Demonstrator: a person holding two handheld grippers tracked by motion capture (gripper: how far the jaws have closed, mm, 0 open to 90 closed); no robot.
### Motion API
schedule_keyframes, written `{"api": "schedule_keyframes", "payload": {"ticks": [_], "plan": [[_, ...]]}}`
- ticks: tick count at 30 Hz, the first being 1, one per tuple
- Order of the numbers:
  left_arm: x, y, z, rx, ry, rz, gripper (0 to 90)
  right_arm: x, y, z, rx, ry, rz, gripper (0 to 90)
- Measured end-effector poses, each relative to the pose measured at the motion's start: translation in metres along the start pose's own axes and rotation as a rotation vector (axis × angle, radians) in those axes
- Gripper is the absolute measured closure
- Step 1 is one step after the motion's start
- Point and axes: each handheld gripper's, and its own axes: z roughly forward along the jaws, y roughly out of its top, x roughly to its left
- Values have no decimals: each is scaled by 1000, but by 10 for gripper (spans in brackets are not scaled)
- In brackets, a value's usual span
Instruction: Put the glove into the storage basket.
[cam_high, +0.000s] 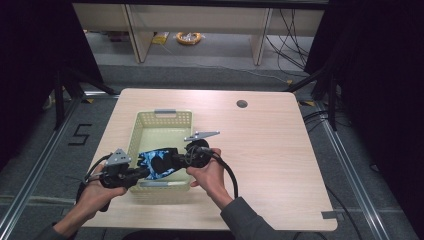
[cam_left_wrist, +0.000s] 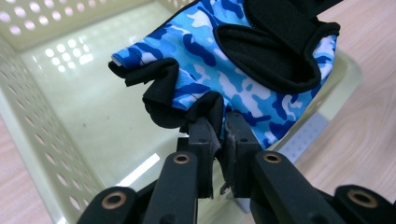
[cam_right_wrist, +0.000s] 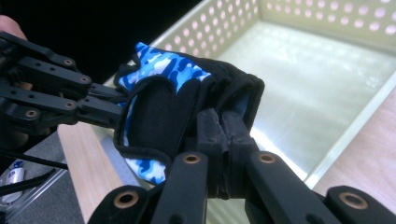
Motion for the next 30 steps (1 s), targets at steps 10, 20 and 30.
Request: {"api": "schedule_keyframes", "payload": {"ticks": [10, 20, 30], "plan": [[9, -4, 8, 66, -37, -21, 819, -5, -10, 16, 54, -10, 23, 879], [12, -4, 11, 92, -32, -2, 783, -8, -14, 26, 87, -53, 31, 876], [14, 2, 10, 89, -32, -18, 631, -9, -16, 32, 117, -59, 38, 874]]}}
